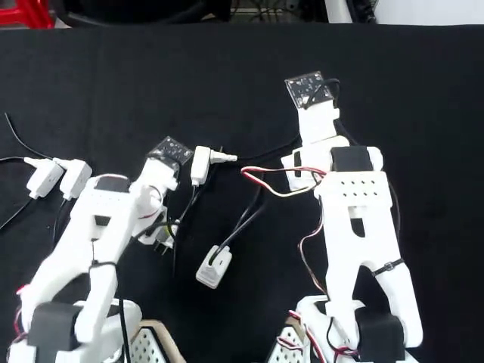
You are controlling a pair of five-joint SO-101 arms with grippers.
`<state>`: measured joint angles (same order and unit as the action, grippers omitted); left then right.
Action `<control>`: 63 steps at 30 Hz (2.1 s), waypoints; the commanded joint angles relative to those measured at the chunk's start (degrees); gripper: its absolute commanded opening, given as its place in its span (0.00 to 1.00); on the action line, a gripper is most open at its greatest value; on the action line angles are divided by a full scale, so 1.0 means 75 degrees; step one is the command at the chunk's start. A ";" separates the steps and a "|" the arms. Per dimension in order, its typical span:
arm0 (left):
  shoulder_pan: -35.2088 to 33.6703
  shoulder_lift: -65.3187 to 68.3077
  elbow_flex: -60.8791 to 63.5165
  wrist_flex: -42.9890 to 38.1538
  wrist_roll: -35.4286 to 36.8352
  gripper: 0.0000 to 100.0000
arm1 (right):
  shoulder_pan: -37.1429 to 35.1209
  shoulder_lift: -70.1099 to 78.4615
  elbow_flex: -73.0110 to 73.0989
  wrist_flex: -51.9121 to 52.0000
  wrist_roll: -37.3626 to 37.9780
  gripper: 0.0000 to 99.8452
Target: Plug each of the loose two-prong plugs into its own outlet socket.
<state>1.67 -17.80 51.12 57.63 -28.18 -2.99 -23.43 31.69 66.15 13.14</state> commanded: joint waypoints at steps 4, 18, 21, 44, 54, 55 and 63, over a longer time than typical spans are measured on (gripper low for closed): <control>0.0252 0.0211 -0.0240 -0.0082 0.0059 0.21 | -0.0117 -0.0018 -0.0029 -0.0105 0.0070 0.01; 0.0885 0.1266 -0.0522 0.0023 0.0375 0.21 | -0.0117 -0.0018 -0.0029 -0.0105 0.0070 0.01; 0.0873 0.1594 -0.0709 0.0094 0.0363 0.20 | -0.0117 -0.0018 -0.0029 -0.0105 0.0070 0.01; 0.0768 -0.5579 -0.0686 0.2204 0.1407 0.03 | -0.0082 -0.0088 -0.0076 -0.0035 0.0070 0.01; -0.0053 -0.8182 0.0264 0.2954 0.0738 0.03 | -0.0117 -0.0088 -0.0041 -0.0023 0.0070 0.01; -0.0463 -0.8088 0.0369 0.3048 0.0352 0.03 | -0.0129 -0.0088 -0.0041 -0.0023 0.0070 0.01; -0.1600 -0.5837 0.1412 0.2919 -0.1852 0.12 | -0.0129 -0.0029 -0.0041 -0.0023 0.0070 0.01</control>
<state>-9.32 -68.09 61.41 80.84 -39.60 -3.43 -23.43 31.69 66.15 13.14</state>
